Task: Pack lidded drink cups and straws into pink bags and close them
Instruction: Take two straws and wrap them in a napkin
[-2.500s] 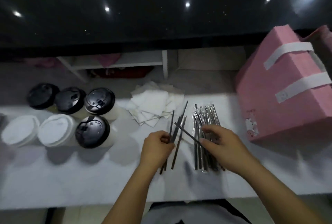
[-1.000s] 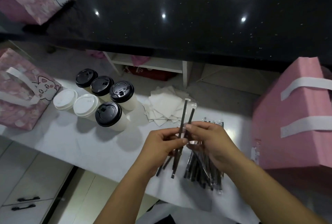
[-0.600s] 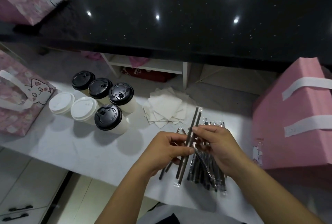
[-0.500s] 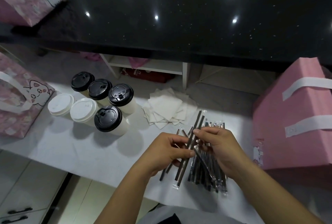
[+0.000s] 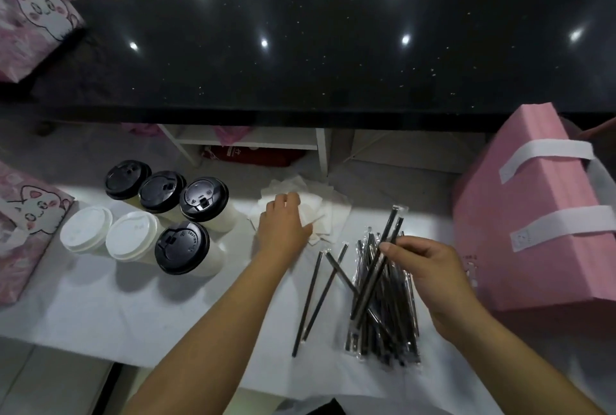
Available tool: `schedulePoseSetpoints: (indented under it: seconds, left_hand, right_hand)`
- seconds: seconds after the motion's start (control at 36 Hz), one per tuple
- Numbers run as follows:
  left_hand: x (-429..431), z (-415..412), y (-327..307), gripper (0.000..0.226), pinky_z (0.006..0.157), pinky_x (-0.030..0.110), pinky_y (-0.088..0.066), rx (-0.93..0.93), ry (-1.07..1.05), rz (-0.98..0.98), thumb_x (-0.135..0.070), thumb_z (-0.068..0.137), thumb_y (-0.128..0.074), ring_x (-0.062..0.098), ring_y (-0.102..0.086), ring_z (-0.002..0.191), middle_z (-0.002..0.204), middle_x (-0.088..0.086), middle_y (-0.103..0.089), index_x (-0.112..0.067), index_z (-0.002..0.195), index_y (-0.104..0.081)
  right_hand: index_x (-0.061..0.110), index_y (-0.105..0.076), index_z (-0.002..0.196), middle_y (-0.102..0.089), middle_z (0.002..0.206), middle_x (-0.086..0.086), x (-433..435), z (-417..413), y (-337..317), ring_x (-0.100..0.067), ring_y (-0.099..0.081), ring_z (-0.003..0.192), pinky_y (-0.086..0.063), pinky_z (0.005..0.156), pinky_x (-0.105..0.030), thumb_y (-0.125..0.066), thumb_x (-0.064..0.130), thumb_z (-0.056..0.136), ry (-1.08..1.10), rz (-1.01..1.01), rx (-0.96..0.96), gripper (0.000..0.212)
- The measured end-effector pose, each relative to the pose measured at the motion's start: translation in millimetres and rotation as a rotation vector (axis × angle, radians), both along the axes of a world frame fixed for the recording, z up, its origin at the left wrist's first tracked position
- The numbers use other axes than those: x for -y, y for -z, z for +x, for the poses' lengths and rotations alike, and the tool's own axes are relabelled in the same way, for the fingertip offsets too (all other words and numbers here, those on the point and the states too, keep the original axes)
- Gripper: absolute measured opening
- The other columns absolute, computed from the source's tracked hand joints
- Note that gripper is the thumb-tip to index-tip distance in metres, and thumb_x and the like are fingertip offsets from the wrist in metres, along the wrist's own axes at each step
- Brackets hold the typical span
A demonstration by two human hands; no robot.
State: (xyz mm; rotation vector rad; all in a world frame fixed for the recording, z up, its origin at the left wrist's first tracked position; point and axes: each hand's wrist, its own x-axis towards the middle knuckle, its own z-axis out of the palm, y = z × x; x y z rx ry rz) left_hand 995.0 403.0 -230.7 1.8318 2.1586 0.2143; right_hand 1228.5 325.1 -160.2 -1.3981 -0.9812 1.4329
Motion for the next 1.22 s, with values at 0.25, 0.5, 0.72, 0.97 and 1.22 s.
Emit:
schedulePoseSetpoints:
  seconds: [0.25, 0.5, 0.72, 0.97, 1.22]
  left_hand:
    - [5.9, -11.4, 11.6, 0.012, 0.064, 0.024, -0.035, 0.181, 0.016, 0.082, -0.018, 0.085, -0.067, 0.018, -0.055, 0.093, 0.1, -0.005, -0.056, -0.016, 0.084, -0.055]
    - [24.6, -17.2, -20.0, 0.003, 0.095, 0.02, -0.035, 0.454, -0.179, 0.153, -0.021, 0.091, -0.07, 0.01, -0.054, 0.121, 0.129, -0.007, -0.063, -0.019, 0.09, -0.072]
    - [73.7, 3.1, -97.2, 0.011, 0.058, 0.017, -0.044, 1.349, -0.093, -0.213, -0.011, 0.079, -0.069, 0.009, -0.058, 0.069, 0.077, -0.004, -0.064, -0.022, 0.076, -0.069]
    - [109.5, 27.1, -96.0, 0.016, 0.061, 0.032, -0.046, 1.704, -0.131, -0.31, -0.017, 0.07, -0.072, 0.021, -0.051, 0.078, 0.094, 0.015, -0.044, -0.015, 0.083, -0.064]
    - [126.0, 41.3, -90.0, 0.037, 0.072, 0.033, -0.058, 1.493, -0.133, -0.265, -0.013, 0.079, -0.082, 0.027, -0.072, 0.095, 0.113, 0.006, -0.072, -0.021, 0.111, -0.065]
  right_hand:
    - [0.016, -0.081, 0.079, -0.071, 0.07, 0.007, 0.4, 11.1, 4.9, -0.003, -0.063, 0.067, -0.048, 0.076, -0.026, -0.079, 0.015, 0.081, 0.039, -0.052, -0.021, 0.003]
    - [0.02, -0.081, 0.079, -0.073, 0.073, 0.007, -6.0, 10.4, 1.6, -0.002, -0.065, 0.068, -0.045, 0.076, -0.023, -0.08, 0.016, 0.078, -0.015, -0.013, -0.04, 0.004]
    - [0.008, -0.081, 0.086, -0.062, 0.137, 0.008, -17.2, 13.3, -18.4, -0.002, -0.051, 0.131, -0.037, 0.101, -0.027, -0.091, 0.031, 0.054, -0.233, 0.022, -0.233, 0.04]
    - [0.007, -0.08, 0.085, -0.076, 0.08, -0.008, -4.0, -6.2, -29.6, -0.015, -0.071, 0.067, -0.051, 0.051, -0.021, -0.083, 0.023, 0.063, -0.219, -0.091, -0.314, 0.028]
    - [0.018, -0.08, 0.096, -0.077, 0.086, -0.011, 9.3, -7.2, -25.4, -0.024, -0.075, 0.078, -0.057, 0.062, -0.025, -0.08, 0.015, 0.068, -0.069, -0.03, -0.291, 0.028]
